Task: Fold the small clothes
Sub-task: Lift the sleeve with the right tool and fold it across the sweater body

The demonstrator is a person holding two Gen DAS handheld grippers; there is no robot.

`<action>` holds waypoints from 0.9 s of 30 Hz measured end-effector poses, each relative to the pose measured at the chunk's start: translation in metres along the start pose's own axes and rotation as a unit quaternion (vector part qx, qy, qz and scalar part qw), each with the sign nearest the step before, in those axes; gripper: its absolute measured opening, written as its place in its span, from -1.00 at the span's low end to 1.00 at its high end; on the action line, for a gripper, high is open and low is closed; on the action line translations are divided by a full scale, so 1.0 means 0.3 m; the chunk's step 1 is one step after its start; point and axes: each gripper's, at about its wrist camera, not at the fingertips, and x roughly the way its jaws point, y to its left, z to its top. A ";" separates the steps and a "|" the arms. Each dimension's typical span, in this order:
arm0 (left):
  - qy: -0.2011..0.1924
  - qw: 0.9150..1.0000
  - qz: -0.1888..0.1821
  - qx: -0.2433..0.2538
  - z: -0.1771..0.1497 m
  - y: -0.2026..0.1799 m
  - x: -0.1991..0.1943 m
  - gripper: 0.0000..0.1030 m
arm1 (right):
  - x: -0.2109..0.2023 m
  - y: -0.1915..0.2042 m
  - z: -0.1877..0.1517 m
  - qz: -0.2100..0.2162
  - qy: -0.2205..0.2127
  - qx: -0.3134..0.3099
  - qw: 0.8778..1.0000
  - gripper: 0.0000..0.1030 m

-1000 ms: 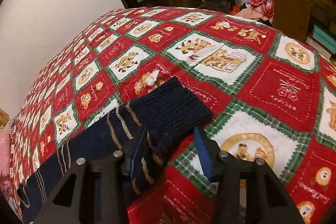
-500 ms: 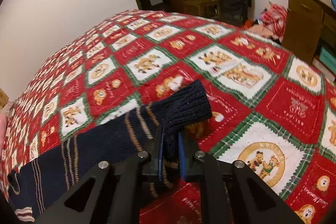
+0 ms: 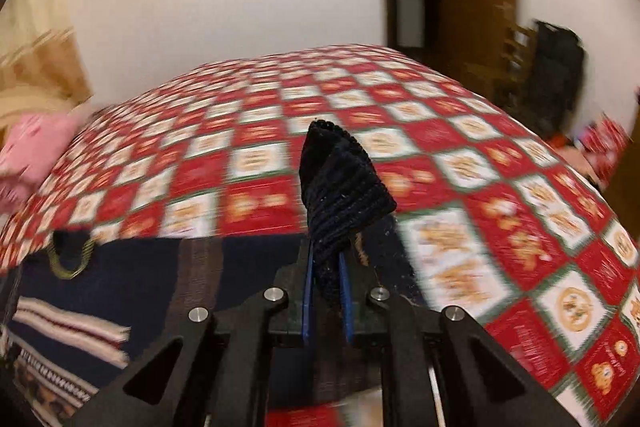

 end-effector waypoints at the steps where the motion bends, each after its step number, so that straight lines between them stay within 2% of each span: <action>1: 0.000 1.000 -0.001 0.000 0.000 -0.001 -0.002 1.00 | -0.008 0.046 -0.008 0.010 0.000 -0.009 1.000 -0.78; 7: 0.006 1.000 -0.021 -0.008 0.012 0.004 -0.013 1.00 | -0.001 0.377 -0.105 0.074 0.016 -0.080 0.994 -0.78; 11: 0.010 1.000 -0.026 -0.001 0.027 -0.016 -0.015 1.00 | 0.059 0.506 -0.198 0.100 0.043 -0.116 0.987 -0.78; 13: 0.013 0.999 -0.037 0.001 0.037 -0.038 -0.019 1.00 | 0.103 0.550 -0.252 0.127 0.071 -0.135 0.980 -0.75; 15: 0.019 0.998 -0.052 -0.001 0.048 -0.060 -0.022 1.00 | 0.109 0.568 -0.290 0.133 0.076 -0.151 0.977 -0.43; 16: 0.023 0.998 -0.065 -0.002 0.059 -0.080 -0.023 1.00 | 0.099 0.563 -0.297 0.144 0.076 -0.156 0.974 0.02; 17: 0.023 0.997 -0.071 0.000 0.066 -0.103 -0.024 1.00 | 0.078 0.553 -0.302 0.165 0.074 -0.154 0.971 0.26; 19: 0.025 0.996 -0.083 0.008 0.082 -0.153 -0.023 1.00 | 0.029 0.499 -0.302 0.205 0.058 -0.135 0.968 0.26; 23: 0.041 0.990 -0.131 0.017 0.136 -0.308 0.010 1.00 | -0.028 0.378 -0.291 0.190 0.007 -0.114 0.975 0.26; 27: 0.062 0.982 -0.179 0.010 0.192 -0.452 0.047 0.95 | -0.045 0.227 -0.259 0.196 -0.031 -0.038 0.979 0.26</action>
